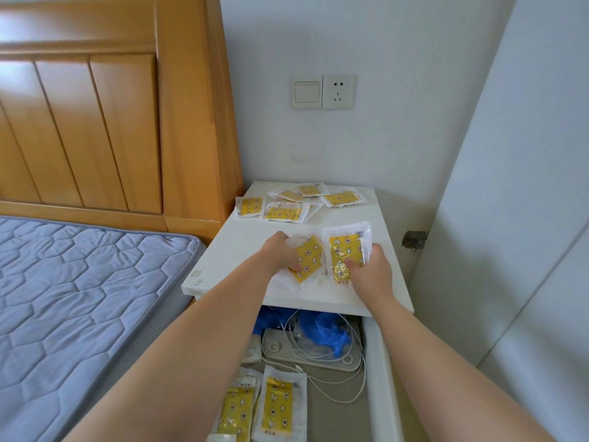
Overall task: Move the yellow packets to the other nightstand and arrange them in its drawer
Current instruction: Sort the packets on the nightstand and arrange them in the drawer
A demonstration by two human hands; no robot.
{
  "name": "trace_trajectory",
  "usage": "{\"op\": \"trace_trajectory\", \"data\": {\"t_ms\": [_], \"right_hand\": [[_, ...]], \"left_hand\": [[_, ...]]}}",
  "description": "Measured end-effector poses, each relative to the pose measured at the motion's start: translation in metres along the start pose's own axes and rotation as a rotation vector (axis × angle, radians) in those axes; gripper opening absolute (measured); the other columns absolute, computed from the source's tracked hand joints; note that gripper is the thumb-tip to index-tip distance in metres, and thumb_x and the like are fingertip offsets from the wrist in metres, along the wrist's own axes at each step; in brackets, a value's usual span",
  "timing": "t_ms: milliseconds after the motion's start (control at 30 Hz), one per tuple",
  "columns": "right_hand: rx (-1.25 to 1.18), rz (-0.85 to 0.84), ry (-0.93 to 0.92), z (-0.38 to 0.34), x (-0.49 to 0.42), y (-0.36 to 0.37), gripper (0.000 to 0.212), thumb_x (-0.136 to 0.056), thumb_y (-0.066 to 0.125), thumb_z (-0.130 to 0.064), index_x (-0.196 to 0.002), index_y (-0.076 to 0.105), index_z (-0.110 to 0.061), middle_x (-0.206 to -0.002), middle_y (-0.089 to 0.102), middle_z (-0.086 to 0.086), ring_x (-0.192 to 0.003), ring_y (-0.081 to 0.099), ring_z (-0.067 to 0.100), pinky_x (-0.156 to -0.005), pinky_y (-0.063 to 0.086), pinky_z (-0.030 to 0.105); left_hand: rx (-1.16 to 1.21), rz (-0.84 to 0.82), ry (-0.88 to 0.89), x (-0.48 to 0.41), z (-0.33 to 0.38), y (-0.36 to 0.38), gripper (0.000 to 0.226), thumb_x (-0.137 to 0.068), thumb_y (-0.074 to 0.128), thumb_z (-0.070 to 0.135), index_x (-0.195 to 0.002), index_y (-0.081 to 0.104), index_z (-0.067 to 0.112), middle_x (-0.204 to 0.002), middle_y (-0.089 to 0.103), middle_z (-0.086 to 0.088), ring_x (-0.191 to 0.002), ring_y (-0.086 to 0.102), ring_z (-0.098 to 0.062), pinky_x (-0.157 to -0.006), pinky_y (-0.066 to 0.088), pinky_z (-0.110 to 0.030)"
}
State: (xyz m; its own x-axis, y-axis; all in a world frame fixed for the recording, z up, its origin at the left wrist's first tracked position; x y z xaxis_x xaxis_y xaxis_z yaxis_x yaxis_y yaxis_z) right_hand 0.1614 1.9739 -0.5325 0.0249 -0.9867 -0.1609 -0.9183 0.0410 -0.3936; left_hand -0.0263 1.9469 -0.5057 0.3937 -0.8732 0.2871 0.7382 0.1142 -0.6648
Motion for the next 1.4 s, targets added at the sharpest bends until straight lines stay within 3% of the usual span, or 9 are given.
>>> {"op": "trace_trajectory", "data": {"t_ms": [200,300,467,600,767,900,1033,1300,1400], "right_hand": [[0.004,0.0,-0.023,-0.003,0.007,-0.001,0.029,-0.092,0.06,-0.013,-0.114,0.042,-0.007,-0.098,0.053,-0.001,-0.085,0.052,0.016,-0.055,0.036,0.016],[-0.008,0.024,0.007,-0.004,0.02,-0.006,0.033,-0.092,0.06,-0.015,-0.117,0.042,-0.005,-0.099,0.053,0.0,-0.089,0.054,0.018,-0.07,0.043,0.026],[-0.152,0.091,0.028,0.001,0.068,-0.011,0.022,-0.092,0.059,-0.013,-0.108,0.043,-0.012,-0.089,0.053,-0.009,-0.079,0.053,0.009,-0.058,0.039,0.015],[-0.322,0.081,0.139,0.024,0.111,-0.001,0.02,-0.09,0.061,-0.016,-0.109,0.053,-0.016,-0.096,0.062,-0.009,-0.091,0.061,0.011,-0.077,0.051,0.029],[-0.481,-0.054,0.296,0.049,0.153,0.019,0.018,-0.092,0.059,-0.009,-0.091,0.061,-0.027,-0.091,0.068,-0.009,-0.086,0.065,0.01,-0.065,0.049,0.021],[-0.62,-0.179,0.595,0.075,0.165,0.037,0.015,-0.092,0.059,-0.008,-0.101,0.064,-0.019,-0.105,0.069,0.006,-0.097,0.066,0.025,-0.082,0.054,0.043],[-0.672,-0.234,0.785,0.091,0.167,0.043,0.02,-0.094,0.054,-0.009,-0.113,0.061,-0.012,-0.103,0.069,0.01,-0.096,0.065,0.027,-0.082,0.052,0.045],[-0.39,-0.411,0.995,0.107,0.186,0.063,0.014,-0.097,0.046,-0.009,-0.11,0.052,-0.009,-0.098,0.065,0.016,-0.086,0.064,0.031,-0.073,0.05,0.048],[-0.255,-0.558,0.992,0.11,0.202,0.077,0.01,-0.095,0.047,-0.004,-0.102,0.054,-0.004,-0.091,0.065,0.017,-0.08,0.063,0.03,-0.076,0.049,0.046]], "left_hand": [[0.312,-0.015,0.103,0.017,0.006,0.026,0.05,-0.09,0.056,0.006,-0.135,0.037,0.015,-0.114,0.053,-0.011,-0.094,0.059,-0.028,-0.071,0.056,-0.037],[0.43,0.055,0.077,0.033,-0.003,0.032,0.036,-0.098,0.041,0.014,-0.134,0.037,0.015,-0.099,0.052,-0.003,-0.083,0.057,-0.021,-0.064,0.053,-0.034],[0.649,0.091,0.069,0.066,-0.031,0.036,0.052,-0.093,0.054,0.007,-0.138,0.036,0.027,-0.112,0.055,-0.005,-0.1,0.062,-0.026,-0.083,0.056,-0.043],[0.692,0.084,0.091,0.104,-0.07,0.043,0.057,-0.086,0.065,0.006,-0.132,0.039,0.028,-0.113,0.055,-0.003,-0.1,0.063,-0.024,-0.083,0.056,-0.041],[0.983,-0.015,-0.155,0.13,-0.142,0.067,0.05,-0.086,0.063,-0.003,-0.131,0.046,0.012,-0.113,0.063,-0.011,-0.095,0.065,-0.029,-0.071,0.055,-0.039],[1.085,-0.096,-0.436,0.134,-0.175,0.073,0.041,-0.092,0.052,-0.006,-0.132,0.047,-0.001,-0.111,0.063,-0.019,-0.103,0.063,-0.036,-0.088,0.051,-0.05],[1.176,-0.079,-0.57,0.136,-0.178,0.056,0.037,-0.095,0.05,-0.001,-0.132,0.043,-0.001,-0.118,0.06,-0.019,-0.11,0.06,-0.034,-0.087,0.05,-0.047],[1.217,-0.086,-0.57,0.133,-0.176,0.034,0.04,-0.096,0.049,0.0,-0.135,0.041,0.005,-0.117,0.06,-0.016,-0.113,0.06,-0.033,-0.081,0.051,-0.046],[1.122,-0.105,-0.576,0.132,-0.182,0.031,0.04,-0.096,0.051,0.001,-0.134,0.042,0.006,-0.099,0.061,-0.016,-0.108,0.062,-0.032,-0.084,0.051,-0.047]]}}
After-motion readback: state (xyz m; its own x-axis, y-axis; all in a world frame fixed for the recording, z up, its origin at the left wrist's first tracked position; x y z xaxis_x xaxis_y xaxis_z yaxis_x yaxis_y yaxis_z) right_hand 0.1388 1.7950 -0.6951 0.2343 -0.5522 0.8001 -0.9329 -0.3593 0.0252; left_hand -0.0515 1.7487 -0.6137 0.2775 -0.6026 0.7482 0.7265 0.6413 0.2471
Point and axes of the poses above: each hand's wrist, its own x-axis away from the middle knuckle, its own y-axis out of the palm, z = x × y, the point moved 4 cm from there along -x, towards the middle knuckle
